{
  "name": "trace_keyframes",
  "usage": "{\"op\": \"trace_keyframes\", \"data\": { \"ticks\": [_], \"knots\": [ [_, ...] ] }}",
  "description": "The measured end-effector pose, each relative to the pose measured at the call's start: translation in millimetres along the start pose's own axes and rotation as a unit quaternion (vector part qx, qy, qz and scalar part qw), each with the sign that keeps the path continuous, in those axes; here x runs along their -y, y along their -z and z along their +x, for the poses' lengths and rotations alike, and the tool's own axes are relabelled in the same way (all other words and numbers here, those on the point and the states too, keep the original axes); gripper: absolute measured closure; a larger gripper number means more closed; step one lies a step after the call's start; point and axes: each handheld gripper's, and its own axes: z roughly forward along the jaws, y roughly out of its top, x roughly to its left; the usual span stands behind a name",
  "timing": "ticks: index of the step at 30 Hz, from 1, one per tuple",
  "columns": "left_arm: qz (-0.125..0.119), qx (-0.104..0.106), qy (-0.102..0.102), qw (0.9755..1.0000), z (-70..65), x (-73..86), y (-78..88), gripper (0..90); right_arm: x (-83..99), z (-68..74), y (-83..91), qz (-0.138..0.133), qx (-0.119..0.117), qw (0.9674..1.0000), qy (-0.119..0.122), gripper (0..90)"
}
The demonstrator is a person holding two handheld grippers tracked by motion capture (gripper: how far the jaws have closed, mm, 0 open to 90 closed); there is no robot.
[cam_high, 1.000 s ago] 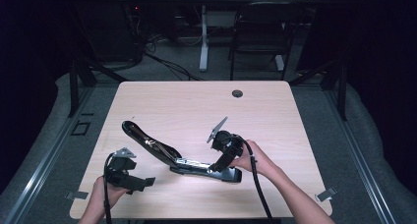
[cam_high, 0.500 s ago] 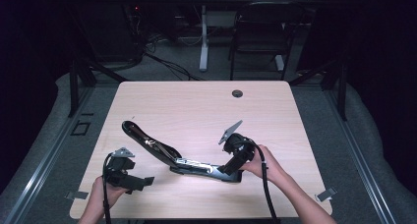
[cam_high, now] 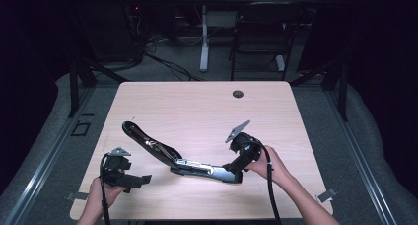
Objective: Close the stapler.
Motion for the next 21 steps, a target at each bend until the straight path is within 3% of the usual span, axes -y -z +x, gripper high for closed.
{"op": "trace_keyframes", "data": {
  "ticks": [2, 3, 4, 5, 7, 8, 9, 10, 14, 15, 16, 21],
  "knots": [
    [-0.004, -0.006, 0.008, 0.9999, 3.2, -0.9, 2.4, 0.2, 0.2, 0.7, -0.4, -0.002, 0.006, 1.0000, 0.001, 14.8],
    [-0.010, -0.012, 0.013, 0.9998, 4.6, -1.1, 2.4, 1.9, 2.9, 2.7, -7.9, -0.053, 0.021, 0.9983, -0.010, 14.8],
    [-0.013, -0.018, 0.019, 0.9996, 6.1, -1.6, 2.4, 4.0, 3.1, 2.5, -7.4, -0.048, 0.022, 0.9986, -0.011, 14.9],
    [-0.015, -0.020, 0.024, 0.9994, 7.7, -2.4, 2.5, 6.8, 1.4, 0.7, -1.1, -0.005, 0.010, 0.9999, -0.008, 15.1],
    [-0.022, -0.026, 0.031, 0.9989, 9.7, -4.3, 2.3, 9.7, 1.4, -0.2, 0.0, -0.004, 0.016, 0.9998, -0.007, 15.4],
    [-0.026, -0.031, 0.035, 0.9986, 10.3, -5.2, 2.8, 11.9, 3.5, 1.0, -6.1, -0.050, 0.035, 0.9981, -0.012, 15.9],
    [-0.035, -0.036, 0.040, 0.9979, 10.7, -5.6, 2.3, 15.4, 1.5, -1.0, 0.3, -0.007, 0.020, 0.9997, -0.008, 15.8],
    [-0.040, -0.038, 0.043, 0.9976, 11.6, -6.4, 2.4, 15.7, 3.3, 0.3, -5.5, -0.046, 0.036, 0.9982, -0.013, 15.9],
    [-0.066, -0.046, 0.059, 0.9950, 14.4, -10.7, 2.4, 25.5, 2.7, 0.9, -6.5, -0.052, 0.040, 0.9978, -0.012, 16.2],
    [-0.075, -0.047, 0.062, 0.9941, 14.8, -12.2, 2.1, 29.2, 0.5, -0.5, -0.8, -0.012, 0.023, 0.9996, -0.007, 16.3],
    [-0.084, -0.052, 0.064, 0.9931, 15.0, -13.9, 1.6, 33.0, 1.9, 1.2, -6.5, -0.051, 0.040, 0.9978, -0.011, 17.0],
    [-0.128, -0.061, 0.064, 0.9878, 12.2, -24.0, -0.1, 49.4, 0.7, 2.3, -7.8, -0.058, 0.050, 0.9969, -0.015, 20.3]
  ]
}}
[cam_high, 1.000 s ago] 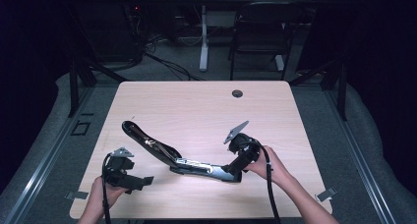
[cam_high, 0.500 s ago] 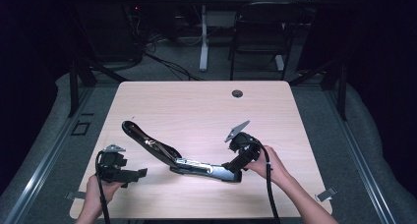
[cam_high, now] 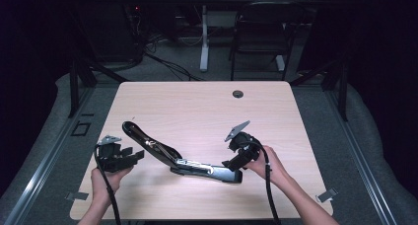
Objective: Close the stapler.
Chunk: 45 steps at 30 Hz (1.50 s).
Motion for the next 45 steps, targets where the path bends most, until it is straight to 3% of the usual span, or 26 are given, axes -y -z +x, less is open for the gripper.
{"op": "trace_keyframes", "data": {
  "ticks": [4, 5, 6, 7, 8, 12, 24, 26, 32, 35, 40, 45],
  "knots": [
    [-0.026, -0.001, -0.002, 0.9997, -2.7, -4.5, -0.9, 60.0, -1.2, 0.2, 4.0, -0.008, -0.005, 1.0000, 0.002, 21.6],
    [-0.032, 0.001, 0.000, 0.9995, -2.8, -4.8, -1.0, 63.3, -4.2, -0.6, 10.8, 0.033, 0.002, 0.9994, 0.009, 21.8],
    [-0.043, 0.000, 0.001, 0.9991, -3.0, -5.0, -1.1, 65.3, -1.7, 0.2, 4.7, -0.016, 0.004, 0.9999, 0.002, 22.1],
    [-0.046, 0.000, 0.000, 0.9990, -3.2, -6.0, 0.7, 67.3, -2.1, -0.2, 5.3, -0.015, 0.005, 0.9999, 0.001, 22.5],
    [-0.054, 0.001, -0.001, 0.9986, -3.1, -7.0, 2.8, 71.0, -4.7, -0.5, 11.0, 0.023, 0.014, 0.9996, 0.004, 22.8],
    [-0.088, -0.006, -0.001, 0.9961, -4.2, -10.3, 12.2, 80.7, -5.4, -1.0, 11.8, 0.015, 0.027, 0.9995, 0.004, 23.5],
    [-0.130, 0.000, -0.019, 0.9913, -13.0, -15.6, 10.5, 87.1, -11.2, 2.3, 20.4, -0.016, 0.063, 0.9978, -0.007, 27.4],
    [-0.135, 0.003, -0.016, 0.9908, -13.8, -15.5, 9.8, 88.1, -13.1, 4.3, 21.6, -0.022, 0.068, 0.9974, -0.004, 31.0],
    [-0.141, 0.005, -0.015, 0.9898, -19.3, -16.5, 11.1, 88.2, -19.9, 16.2, 25.4, -0.065, 0.077, 0.9947, 0.021, 54.9],
    [-0.146, 0.006, -0.021, 0.9891, -23.6, -17.2, 11.7, 88.7, -23.3, 20.8, 24.3, -0.062, 0.075, 0.9948, 0.031, 64.8],
    [-0.151, 0.014, -0.026, 0.9880, -29.5, -18.9, 10.3, 89.3, -27.6, 27.0, 24.9, -0.082, 0.075, 0.9930, 0.038, 75.4],
    [-0.153, 0.021, -0.037, 0.9874, -36.7, -20.1, 8.4, 89.9, -31.0, 30.9, 24.9, -0.083, 0.070, 0.9931, 0.044, 82.7]
  ]
}}
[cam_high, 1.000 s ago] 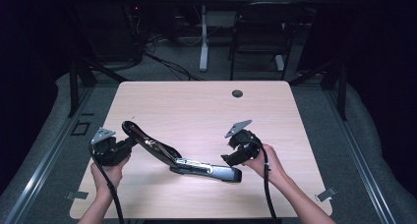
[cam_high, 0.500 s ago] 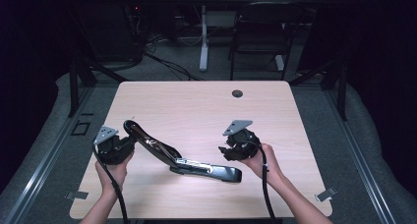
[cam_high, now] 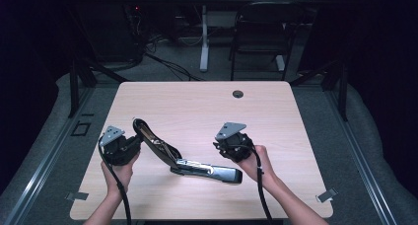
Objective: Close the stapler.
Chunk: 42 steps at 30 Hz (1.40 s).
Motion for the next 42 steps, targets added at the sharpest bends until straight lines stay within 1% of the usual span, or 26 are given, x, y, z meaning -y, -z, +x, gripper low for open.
{"op": "trace_keyframes", "data": {
  "ticks": [2, 3, 6, 8, 12, 15, 17, 18, 19, 20, 22, 23, 25, 27, 28, 30, 32, 33, 34, 37, 39, 40, 42],
  "knots": [
    [0.002, 0.003, -0.001, 1.0000, -1.7, -0.2, 0.0, 89.9, -1.5, 1.2, -0.2, -0.005, -0.005, 1.0000, -0.004, 85.1],
    [0.003, 0.004, -0.002, 1.0000, -1.9, -0.3, -0.1, 89.9, -2.8, 1.2, 0.1, -0.004, -0.006, 1.0000, -0.001, 86.1],
    [0.003, 0.005, -0.003, 1.0000, -2.6, 0.0, -0.5, 89.9, -7.5, 4.2, -1.8, -0.014, -0.015, 0.9998, -0.004, 86.6],
    [0.004, 0.008, -0.002, 1.0000, -3.3, 0.1, -0.4, 89.9, -11.2, 7.0, -3.7, -0.014, -0.018, 0.9997, 0.002, 86.8],
    [0.008, 0.013, 0.000, 0.9999, -4.0, 0.9, -0.9, 89.8, -12.3, 9.7, -7.9, -0.012, -0.025, 0.9996, 0.001, 86.8],
    [0.012, 0.012, -0.003, 0.9999, -5.6, 1.5, -2.3, 89.0, -13.2, 10.8, -10.5, -0.020, -0.023, 0.9995, -0.002, 86.8],
    [0.015, 0.013, -0.005, 0.9998, -6.9, 2.2, -2.5, 88.9, -15.2, 13.3, -10.5, -0.023, -0.018, 0.9996, 0.002, 86.9],
    [0.011, 0.012, -0.005, 0.9999, -7.5, 2.7, -3.2, 88.9, -16.6, 14.8, -10.9, -0.027, -0.019, 0.9995, 0.004, 86.9],
    [0.014, 0.012, -0.007, 0.9998, -8.2, 2.8, -3.0, 88.9, -17.7, 15.7, -10.4, -0.026, -0.019, 0.9995, 0.005, 86.9],
    [0.014, 0.014, -0.007, 0.9998, -9.0, 3.3, -3.7, 88.9, -18.6, 16.0, -10.5, -0.031, -0.019, 0.9993, 0.005, 86.9],
    [0.018, 0.015, -0.011, 0.9997, -10.1, 3.8, -4.4, 89.0, -20.7, 17.0, -9.9, -0.031, -0.020, 0.9993, 0.003, 86.9],
    [0.018, 0.016, -0.011, 0.9996, -10.8, 4.2, -4.8, 88.9, -21.4, 17.4, -10.2, -0.036, -0.024, 0.9991, 0.001, 86.9],
    [0.017, 0.019, -0.011, 0.9996, -12.5, 4.3, -5.8, 88.9, -22.6, 18.2, -10.4, -0.035, -0.023, 0.9991, 0.001, 86.9],
    [0.017, 0.020, -0.014, 0.9996, -15.0, 4.2, -7.9, 88.9, -23.3, 19.1, -11.0, -0.037, -0.026, 0.9990, 0.000, 86.9],
    [0.022, 0.023, -0.016, 0.9994, -16.5, 4.1, -8.7, 88.9, -23.4, 19.9, -11.0, -0.036, -0.025, 0.9990, 0.001, 86.9],
    [0.023, 0.029, -0.022, 0.9991, -20.1, 4.3, -11.7, 89.0, -23.7, 21.0, -10.6, -0.037, -0.026, 0.9990, -0.001, 86.9],
    [0.027, 0.033, -0.029, 0.9987, -24.1, 4.2, -14.1, 88.9, -24.1, 21.2, -9.6, -0.041, -0.026, 0.9988, 0.000, 86.8],
    [0.026, 0.034, -0.032, 0.9986, -25.8, 4.4, -15.4, 88.9, -24.1, 21.8, -9.5, -0.045, -0.027, 0.9986, -0.004, 86.8],
    [0.031, 0.036, -0.036, 0.9982, -27.6, 4.2, -16.6, 88.9, -24.6, 21.7, -8.4, -0.043, -0.028, 0.9987, -0.003, 86.9],
    [0.038, 0.040, -0.042, 0.9976, -31.7, 4.7, -20.3, 88.9, -26.9, 24.7, -6.8, -0.053, -0.032, 0.9981, -0.005, 86.9],
    [0.040, 0.043, -0.047, 0.9972, -35.2, 5.5, -23.8, 88.9, -29.0, 26.7, -5.0, -0.056, -0.035, 0.9978, 0.000, 86.9],
    [0.045, 0.044, -0.050, 0.9968, -37.2, 5.6, -25.2, 88.9, -30.2, 28.0, -3.8, -0.059, -0.034, 0.9977, 0.001, 86.9],
    [0.046, 0.049, -0.058, 0.9960, -41.2, 7.0, -29.8, 88.6, -32.5, 29.5, -1.7, -0.065, -0.037, 0.9972, 0.000, 86.9]
  ]
}}
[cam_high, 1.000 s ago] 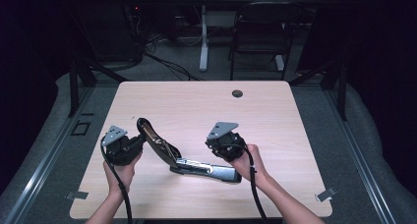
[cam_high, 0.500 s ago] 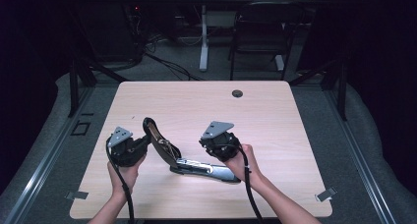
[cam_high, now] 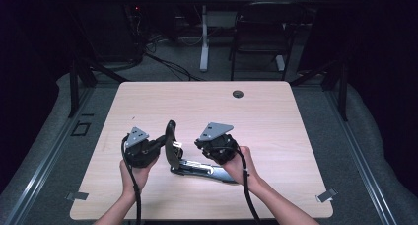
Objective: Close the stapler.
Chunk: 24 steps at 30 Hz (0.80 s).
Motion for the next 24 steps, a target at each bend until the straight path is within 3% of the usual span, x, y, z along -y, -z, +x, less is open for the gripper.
{"op": "trace_keyframes", "data": {
  "ticks": [4, 5, 8, 16, 24],
  "knots": [
    [0.021, 0.012, -0.022, 0.9995, -10.2, 1.3, -11.9, 88.5, -3.4, 1.5, 3.6, -0.021, -0.008, 0.9997, -0.009, 87.8],
    [0.029, 0.019, -0.029, 0.9990, -14.2, 1.9, -16.4, 88.4, -3.7, 2.3, 4.0, -0.013, 0.005, 0.9999, -0.007, 89.2],
    [0.038, 0.017, -0.041, 0.9983, -19.2, 1.5, -22.8, 89.5, 4.7, -2.8, 6.0, -0.018, -0.012, 0.9994, -0.027, 90.0],
    [0.055, 0.018, -0.037, 0.9976, -20.1, 5.7, -29.5, 89.2, 22.4, -11.1, 11.7, -0.002, 0.002, 0.9989, -0.046, 90.0],
    [0.068, 0.018, -0.035, 0.9969, -18.7, 8.4, -31.2, 88.1, 30.8, -19.0, 20.3, -0.008, 0.014, 0.9982, -0.058, 90.0]
  ]
}}
